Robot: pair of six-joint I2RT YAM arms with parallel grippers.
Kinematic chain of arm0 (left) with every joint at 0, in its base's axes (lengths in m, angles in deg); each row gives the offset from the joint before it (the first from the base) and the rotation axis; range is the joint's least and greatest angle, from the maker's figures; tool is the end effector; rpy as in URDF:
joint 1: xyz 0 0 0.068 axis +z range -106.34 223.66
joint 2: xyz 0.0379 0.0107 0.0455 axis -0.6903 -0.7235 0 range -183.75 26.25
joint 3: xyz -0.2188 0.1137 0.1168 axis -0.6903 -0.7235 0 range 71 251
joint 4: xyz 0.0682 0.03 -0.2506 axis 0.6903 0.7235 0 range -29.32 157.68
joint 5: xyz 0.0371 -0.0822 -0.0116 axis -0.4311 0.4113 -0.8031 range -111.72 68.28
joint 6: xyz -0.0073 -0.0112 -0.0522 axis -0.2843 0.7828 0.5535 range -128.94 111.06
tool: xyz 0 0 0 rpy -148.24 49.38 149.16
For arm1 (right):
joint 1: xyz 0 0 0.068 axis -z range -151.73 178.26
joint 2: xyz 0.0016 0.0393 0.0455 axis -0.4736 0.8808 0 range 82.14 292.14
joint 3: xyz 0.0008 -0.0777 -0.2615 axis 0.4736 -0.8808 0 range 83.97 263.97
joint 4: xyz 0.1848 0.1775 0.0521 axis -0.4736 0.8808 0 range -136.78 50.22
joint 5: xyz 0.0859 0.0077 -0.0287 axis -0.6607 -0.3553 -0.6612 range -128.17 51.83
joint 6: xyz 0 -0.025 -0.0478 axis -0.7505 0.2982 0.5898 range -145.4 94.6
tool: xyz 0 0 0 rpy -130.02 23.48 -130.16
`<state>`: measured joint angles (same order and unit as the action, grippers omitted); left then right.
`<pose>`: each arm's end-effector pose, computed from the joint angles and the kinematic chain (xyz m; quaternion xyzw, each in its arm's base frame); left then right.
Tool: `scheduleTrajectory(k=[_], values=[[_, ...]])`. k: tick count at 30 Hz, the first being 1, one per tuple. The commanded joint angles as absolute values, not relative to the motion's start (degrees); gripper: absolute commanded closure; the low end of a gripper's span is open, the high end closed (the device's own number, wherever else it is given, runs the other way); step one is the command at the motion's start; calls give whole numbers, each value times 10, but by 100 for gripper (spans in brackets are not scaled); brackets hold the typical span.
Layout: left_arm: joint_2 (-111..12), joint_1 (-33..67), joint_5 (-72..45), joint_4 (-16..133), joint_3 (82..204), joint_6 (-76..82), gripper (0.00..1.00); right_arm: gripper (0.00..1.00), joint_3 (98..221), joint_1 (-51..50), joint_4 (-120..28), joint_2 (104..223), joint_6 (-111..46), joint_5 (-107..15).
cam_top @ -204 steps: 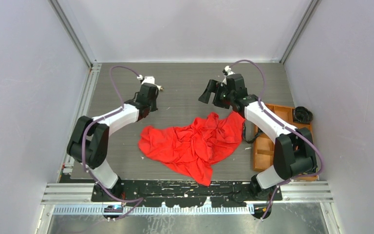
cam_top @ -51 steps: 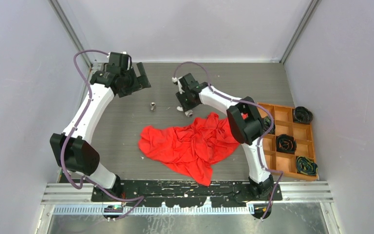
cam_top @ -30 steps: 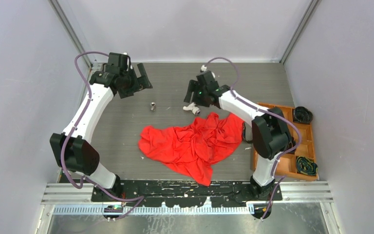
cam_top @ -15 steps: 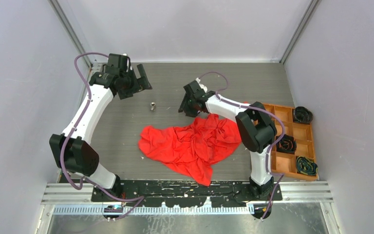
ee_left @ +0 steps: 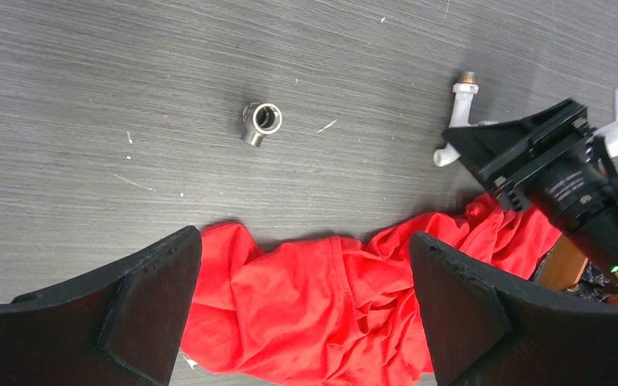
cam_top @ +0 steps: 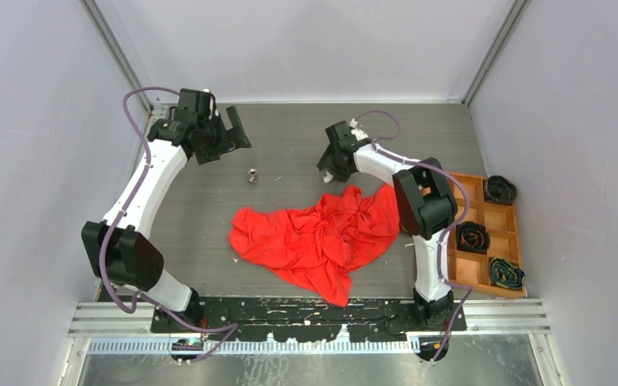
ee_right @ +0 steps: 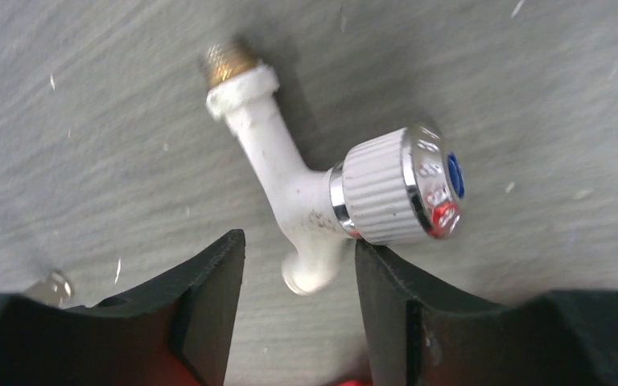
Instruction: Install the water faucets
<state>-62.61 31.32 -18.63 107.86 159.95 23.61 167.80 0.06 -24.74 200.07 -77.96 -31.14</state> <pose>0.3262 -0.0732 0.3577 -0.1536 0.9177 -0.1628 0.3283 0.3908 0.2046 0.1682 0.2189 0.9296 0.1436 0.2595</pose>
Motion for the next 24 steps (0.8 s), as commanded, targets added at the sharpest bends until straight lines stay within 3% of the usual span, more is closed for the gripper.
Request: scheduleTrajectory(k=[1, 4, 8, 15, 24], values=[[-600, 316, -186, 1064, 1607, 232, 1, 38, 1744, 8, -231, 2015, -726, -274], [-602, 316, -183, 1063, 1605, 234, 1, 33, 1761, 2, -226, 2032, -702, -279], [-604, 316, -176, 1063, 1602, 238, 1, 35, 1783, -5, -200, 2053, -664, -251], [-610, 317, -170, 1063, 1606, 234, 1, 48, 1819, -17, -152, 2085, -559, -164], [-617, 316, -159, 1065, 1610, 232, 1, 78, 1807, -13, -170, 2067, -462, -140]])
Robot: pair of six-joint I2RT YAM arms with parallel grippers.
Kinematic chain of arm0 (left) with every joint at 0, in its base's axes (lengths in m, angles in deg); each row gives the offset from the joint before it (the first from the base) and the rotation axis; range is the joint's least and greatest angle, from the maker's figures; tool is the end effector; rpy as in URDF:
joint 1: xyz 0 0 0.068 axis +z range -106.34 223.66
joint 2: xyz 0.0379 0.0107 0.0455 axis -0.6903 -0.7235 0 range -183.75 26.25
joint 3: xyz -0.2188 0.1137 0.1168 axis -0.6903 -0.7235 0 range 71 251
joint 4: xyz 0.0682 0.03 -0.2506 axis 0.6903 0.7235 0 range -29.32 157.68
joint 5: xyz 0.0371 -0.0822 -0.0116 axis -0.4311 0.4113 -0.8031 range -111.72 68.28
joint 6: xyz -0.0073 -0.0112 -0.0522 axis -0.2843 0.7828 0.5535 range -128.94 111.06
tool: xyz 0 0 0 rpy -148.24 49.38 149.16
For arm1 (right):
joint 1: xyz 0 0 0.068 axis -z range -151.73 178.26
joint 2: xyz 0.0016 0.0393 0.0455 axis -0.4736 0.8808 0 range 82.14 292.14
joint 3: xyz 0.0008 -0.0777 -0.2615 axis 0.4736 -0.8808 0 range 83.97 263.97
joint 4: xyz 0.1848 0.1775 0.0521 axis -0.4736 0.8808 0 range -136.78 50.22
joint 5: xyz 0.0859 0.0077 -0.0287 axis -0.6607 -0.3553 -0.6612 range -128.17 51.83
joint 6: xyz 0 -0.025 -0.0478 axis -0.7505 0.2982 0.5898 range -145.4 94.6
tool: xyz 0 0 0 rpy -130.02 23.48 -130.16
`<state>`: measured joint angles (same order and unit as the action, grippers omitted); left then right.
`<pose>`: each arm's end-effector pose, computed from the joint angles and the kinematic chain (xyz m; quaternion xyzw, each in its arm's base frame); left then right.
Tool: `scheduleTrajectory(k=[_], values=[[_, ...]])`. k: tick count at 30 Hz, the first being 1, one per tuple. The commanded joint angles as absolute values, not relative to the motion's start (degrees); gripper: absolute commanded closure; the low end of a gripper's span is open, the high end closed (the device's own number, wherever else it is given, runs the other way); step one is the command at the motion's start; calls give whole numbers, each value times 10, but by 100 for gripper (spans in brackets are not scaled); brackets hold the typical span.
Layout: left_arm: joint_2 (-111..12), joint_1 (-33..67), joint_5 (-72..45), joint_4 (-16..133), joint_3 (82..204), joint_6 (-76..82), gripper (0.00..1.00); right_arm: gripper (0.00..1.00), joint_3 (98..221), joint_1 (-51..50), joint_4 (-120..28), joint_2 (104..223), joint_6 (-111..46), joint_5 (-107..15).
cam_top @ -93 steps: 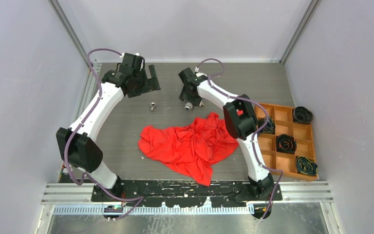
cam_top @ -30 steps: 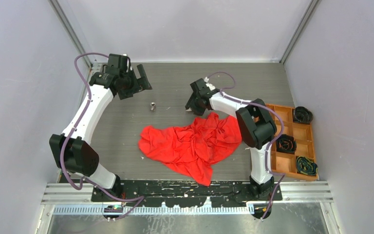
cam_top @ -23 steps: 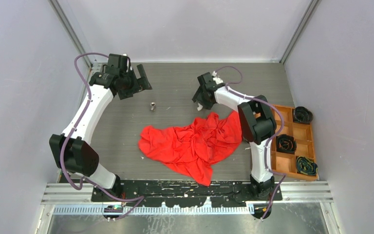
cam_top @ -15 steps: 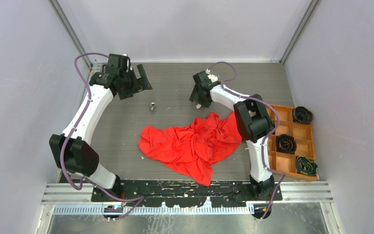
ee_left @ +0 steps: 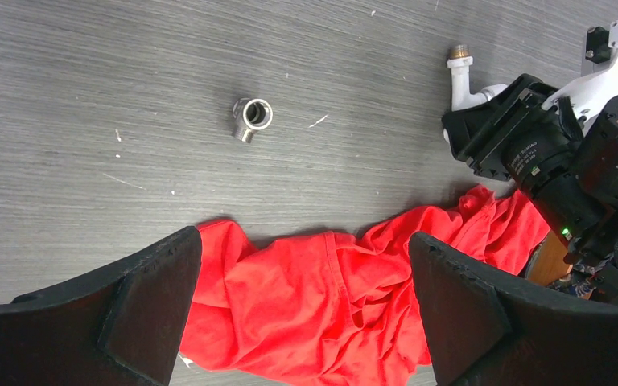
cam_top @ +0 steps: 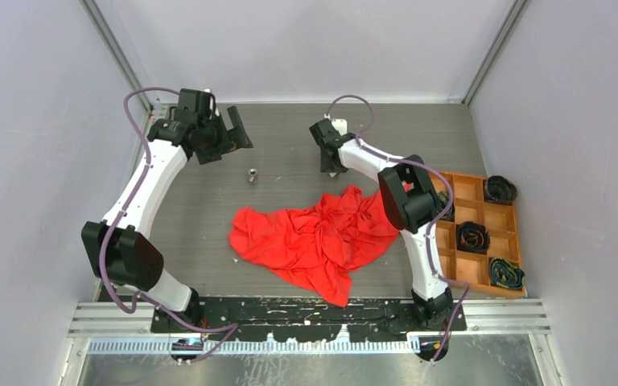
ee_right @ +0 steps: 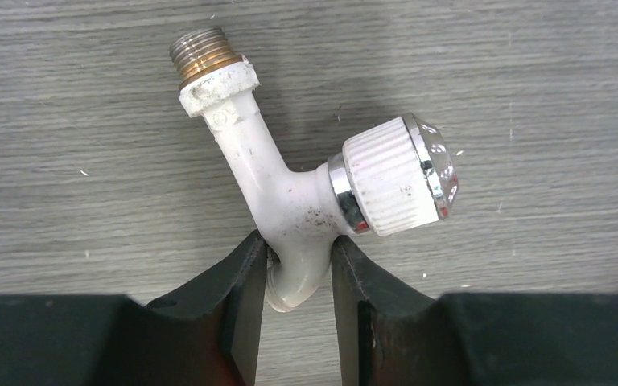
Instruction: Install the water faucets
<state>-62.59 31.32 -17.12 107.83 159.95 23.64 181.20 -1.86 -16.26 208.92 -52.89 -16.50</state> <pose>0.3259 -0.0741 0.3578 -0.1490 0.9179 -0.1743 0.3238 0.4168 0.2266 0.1634 0.0267 0.9497 -0.0369 0.3098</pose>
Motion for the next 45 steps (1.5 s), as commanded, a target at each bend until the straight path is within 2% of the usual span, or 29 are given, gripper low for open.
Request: scheduleTrajectory(k=[1, 3, 6, 11, 20, 24, 28, 34, 43, 45], values=[[-618, 316, -160, 1066, 1610, 230, 1, 82, 1796, -12, -182, 2058, -451, -149], [-624, 317, -164, 1069, 1613, 217, 1, 92, 1753, -13, -226, 2024, -425, -176], [-643, 316, -167, 1096, 1633, 190, 1, 99, 1686, -13, -292, 1962, -361, -260], [-649, 321, -50, 1073, 1637, 152, 1, 100, 1618, -12, -338, 1872, -288, -451], [-686, 328, 243, 970, 1593, 200, 1, 100, 1557, -8, -396, 1773, -254, -656], [-703, 327, 293, 915, 1566, 246, 0, 100, 1579, -7, -374, 1780, -243, -723], [-719, 317, 307, 926, 1570, 243, 3, 100, 1583, -7, -372, 1777, -242, -756], [-748, 307, 325, 955, 1578, 237, 12, 100, 1585, -7, -369, 1772, -241, -768], [-771, 290, 354, 934, 1575, 259, 40, 100, 1583, -7, -363, 1771, -237, -773], [-774, 287, 356, 933, 1576, 259, 50, 100, 1583, -7, -361, 1771, -236, -774]])
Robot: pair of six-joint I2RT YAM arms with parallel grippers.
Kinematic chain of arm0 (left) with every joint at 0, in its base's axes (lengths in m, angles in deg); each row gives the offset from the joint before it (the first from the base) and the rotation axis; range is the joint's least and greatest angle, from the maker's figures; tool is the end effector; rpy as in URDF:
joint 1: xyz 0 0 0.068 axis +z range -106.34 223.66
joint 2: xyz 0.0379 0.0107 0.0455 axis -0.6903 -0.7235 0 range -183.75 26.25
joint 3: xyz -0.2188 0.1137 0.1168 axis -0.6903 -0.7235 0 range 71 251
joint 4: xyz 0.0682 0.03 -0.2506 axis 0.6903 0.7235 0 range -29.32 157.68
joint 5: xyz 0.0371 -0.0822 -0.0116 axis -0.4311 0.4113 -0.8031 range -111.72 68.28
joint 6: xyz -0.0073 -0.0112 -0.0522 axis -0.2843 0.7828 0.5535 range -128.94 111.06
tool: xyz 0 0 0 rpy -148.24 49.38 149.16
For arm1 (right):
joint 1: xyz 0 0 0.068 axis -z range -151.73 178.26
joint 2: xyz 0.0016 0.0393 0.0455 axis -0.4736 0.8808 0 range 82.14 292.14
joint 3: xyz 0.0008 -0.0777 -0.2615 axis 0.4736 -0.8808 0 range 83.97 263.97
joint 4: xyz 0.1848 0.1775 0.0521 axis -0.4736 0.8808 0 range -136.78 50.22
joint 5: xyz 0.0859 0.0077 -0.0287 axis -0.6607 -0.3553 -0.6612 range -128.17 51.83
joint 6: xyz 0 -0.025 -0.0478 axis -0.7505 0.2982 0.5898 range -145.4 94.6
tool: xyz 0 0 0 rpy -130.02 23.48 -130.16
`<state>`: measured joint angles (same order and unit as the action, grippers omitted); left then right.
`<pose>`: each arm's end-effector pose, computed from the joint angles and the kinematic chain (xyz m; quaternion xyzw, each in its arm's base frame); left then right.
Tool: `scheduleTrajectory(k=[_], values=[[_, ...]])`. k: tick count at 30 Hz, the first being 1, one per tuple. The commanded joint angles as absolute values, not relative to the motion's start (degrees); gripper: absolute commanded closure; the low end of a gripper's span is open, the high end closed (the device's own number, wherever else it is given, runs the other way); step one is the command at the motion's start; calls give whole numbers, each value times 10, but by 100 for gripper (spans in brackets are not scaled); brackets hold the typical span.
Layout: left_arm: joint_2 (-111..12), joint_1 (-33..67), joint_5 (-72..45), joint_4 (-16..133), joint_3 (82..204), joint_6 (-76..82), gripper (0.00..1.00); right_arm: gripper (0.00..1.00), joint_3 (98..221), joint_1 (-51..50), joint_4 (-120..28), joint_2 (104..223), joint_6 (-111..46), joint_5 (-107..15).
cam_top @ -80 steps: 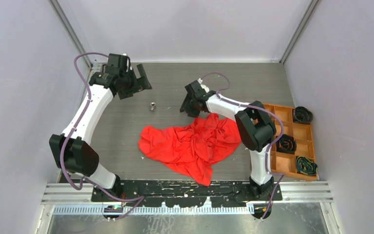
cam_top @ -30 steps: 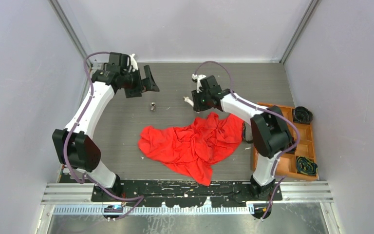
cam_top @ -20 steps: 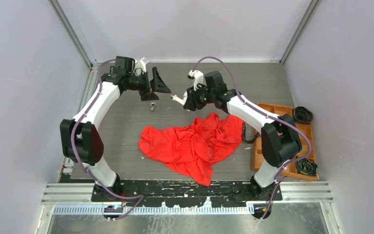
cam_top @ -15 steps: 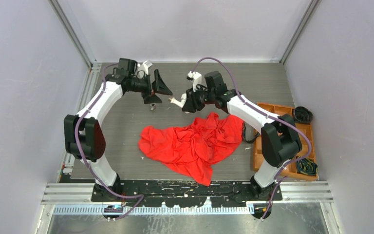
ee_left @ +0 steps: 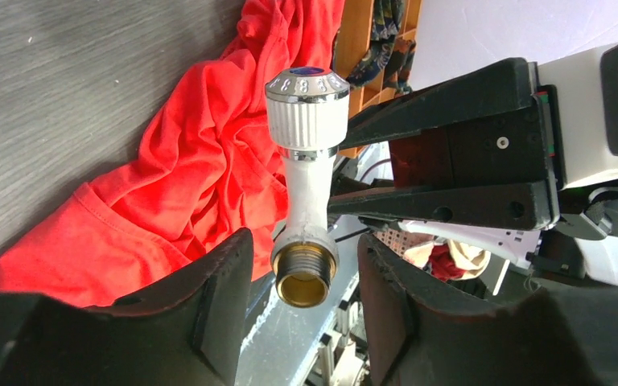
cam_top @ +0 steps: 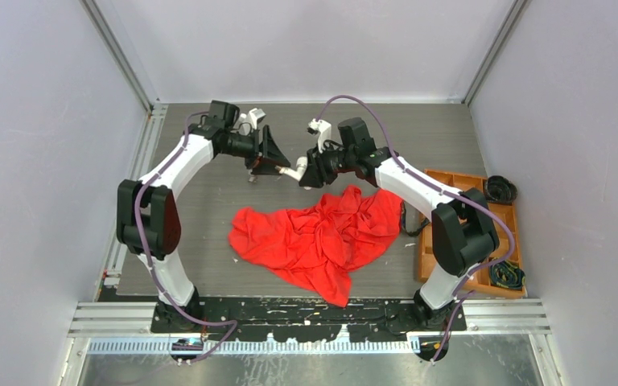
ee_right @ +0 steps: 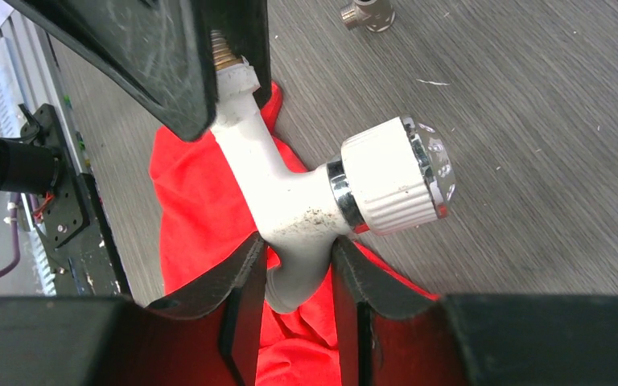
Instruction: Install the water faucets
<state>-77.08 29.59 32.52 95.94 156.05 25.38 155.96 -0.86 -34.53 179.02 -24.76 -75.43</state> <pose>0.3701 -0.1224 0.2743 -0.0083 0.8573 -0.5091 0.0765 0.3221 0.2041 0.2651 -0.3554 0.7836 0.3810 0.3384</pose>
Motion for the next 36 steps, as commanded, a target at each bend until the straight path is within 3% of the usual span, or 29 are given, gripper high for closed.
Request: scheduleTrajectory(k=[1, 7, 8, 10, 11, 13, 16, 24, 29, 36], values=[[-774, 286, 356, 933, 1576, 259, 56, 100, 1582, -7, -361, 1771, -236, -773], [-774, 285, 357, 924, 1578, 269, 98, 99, 1583, -1, -355, 1769, -243, -769], [-772, 285, 356, 915, 1576, 278, 100, 89, 1581, 5, -358, 1766, -254, -772], [-764, 285, 359, 880, 1566, 304, 100, 44, 1567, 29, -388, 1756, -293, -797], [-759, 286, 361, 857, 1560, 320, 100, 28, 1553, 45, -415, 1748, -319, -820], [-747, 292, 374, 812, 1547, 347, 100, 13, 1511, 87, -506, 1726, -397, -879], [-725, 306, 398, 725, 1524, 395, 100, 1, 1456, 143, -658, 1697, -526, -930], [-673, 313, 402, 408, 1437, 534, 100, 0, 1331, 167, -1118, 1705, -929, -873], [-682, 313, 405, 268, 1408, 612, 100, 0, 1322, 152, -1226, 1734, -1016, -849], [-683, 308, 401, 248, 1408, 623, 100, 0, 1368, 94, -1208, 1777, -1006, -845]])
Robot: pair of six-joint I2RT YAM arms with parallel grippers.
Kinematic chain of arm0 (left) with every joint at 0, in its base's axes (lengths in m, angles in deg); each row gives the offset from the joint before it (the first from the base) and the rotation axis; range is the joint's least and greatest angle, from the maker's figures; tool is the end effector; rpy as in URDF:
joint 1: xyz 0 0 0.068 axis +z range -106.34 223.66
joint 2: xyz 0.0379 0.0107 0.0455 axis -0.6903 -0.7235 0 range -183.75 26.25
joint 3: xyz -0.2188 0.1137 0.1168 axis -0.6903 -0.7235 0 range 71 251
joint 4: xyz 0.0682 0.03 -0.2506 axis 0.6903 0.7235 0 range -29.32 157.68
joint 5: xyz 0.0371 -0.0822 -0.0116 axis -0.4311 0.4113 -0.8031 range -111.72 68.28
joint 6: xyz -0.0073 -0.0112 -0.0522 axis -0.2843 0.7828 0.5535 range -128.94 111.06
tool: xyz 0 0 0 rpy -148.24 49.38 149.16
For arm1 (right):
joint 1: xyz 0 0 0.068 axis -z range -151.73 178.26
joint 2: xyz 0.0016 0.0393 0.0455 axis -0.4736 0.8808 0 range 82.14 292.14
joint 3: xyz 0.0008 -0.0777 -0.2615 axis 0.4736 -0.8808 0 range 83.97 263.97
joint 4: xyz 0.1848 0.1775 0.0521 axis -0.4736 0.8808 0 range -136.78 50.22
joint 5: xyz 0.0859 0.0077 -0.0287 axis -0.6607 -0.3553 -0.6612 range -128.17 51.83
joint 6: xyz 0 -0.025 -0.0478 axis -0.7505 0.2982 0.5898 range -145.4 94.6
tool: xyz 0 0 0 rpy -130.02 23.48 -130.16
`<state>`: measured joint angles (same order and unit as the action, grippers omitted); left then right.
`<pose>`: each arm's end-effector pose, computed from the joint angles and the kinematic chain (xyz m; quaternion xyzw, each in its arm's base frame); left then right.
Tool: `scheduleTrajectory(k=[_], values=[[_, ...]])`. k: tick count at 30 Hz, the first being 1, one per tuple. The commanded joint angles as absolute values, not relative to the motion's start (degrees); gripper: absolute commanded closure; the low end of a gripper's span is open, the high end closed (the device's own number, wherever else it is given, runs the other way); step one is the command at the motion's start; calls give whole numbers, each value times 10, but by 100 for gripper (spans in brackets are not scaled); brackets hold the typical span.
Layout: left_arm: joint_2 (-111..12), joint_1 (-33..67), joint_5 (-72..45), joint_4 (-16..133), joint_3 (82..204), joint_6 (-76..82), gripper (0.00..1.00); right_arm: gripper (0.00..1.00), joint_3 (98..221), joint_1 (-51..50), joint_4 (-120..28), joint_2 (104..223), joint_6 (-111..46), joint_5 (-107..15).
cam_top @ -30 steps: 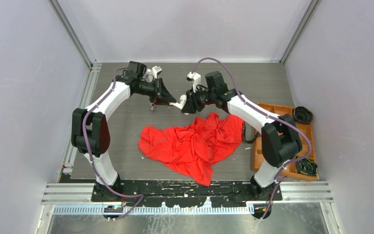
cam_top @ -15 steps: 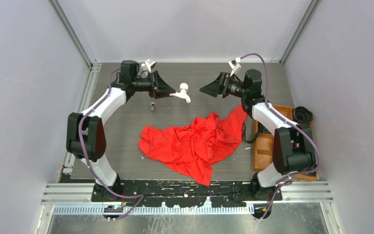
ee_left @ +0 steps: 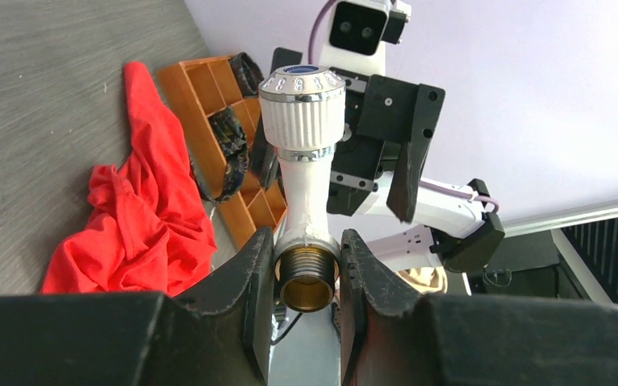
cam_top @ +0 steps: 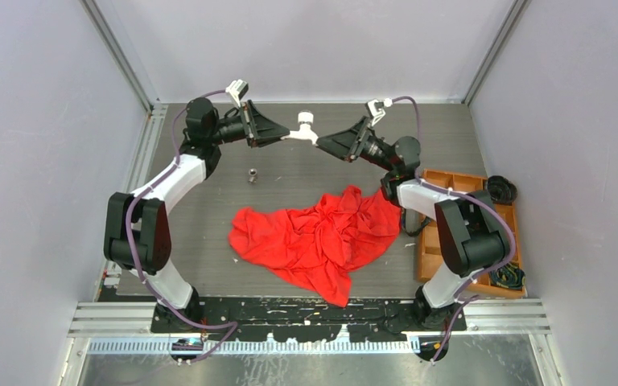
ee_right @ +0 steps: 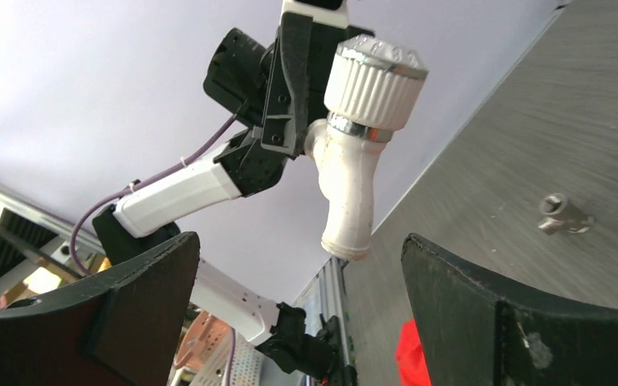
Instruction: Install the water faucets
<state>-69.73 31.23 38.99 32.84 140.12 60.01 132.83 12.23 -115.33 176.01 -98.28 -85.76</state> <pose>0.3690 -0.1130 0.3205 0.0310 0.7035 -0.6698 0.2356 0.3227 0.1201 0.2851 -0.0581 0.6016 0.6939 0.3915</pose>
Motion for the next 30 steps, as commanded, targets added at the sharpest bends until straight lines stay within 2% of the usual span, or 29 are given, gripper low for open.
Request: scheduleTrajectory(k=[1, 7, 17, 22, 30], values=[[-682, 307, 402, 247, 1408, 623, 100, 0, 1373, 90, -1208, 1783, -1004, -840], [-676, 306, 409, 265, 1405, 615, 100, 7, 1422, 74, -1205, 1823, -996, -841], [-661, 306, 408, 283, 1390, 602, 100, 37, 1470, 51, -1186, 1856, -987, -841], [-653, 306, 410, 290, 1390, 597, 100, 48, 1473, 45, -1180, 1864, -988, -839], [-645, 305, 413, 304, 1391, 587, 100, 47, 1474, 43, -1170, 1867, -988, -844]])
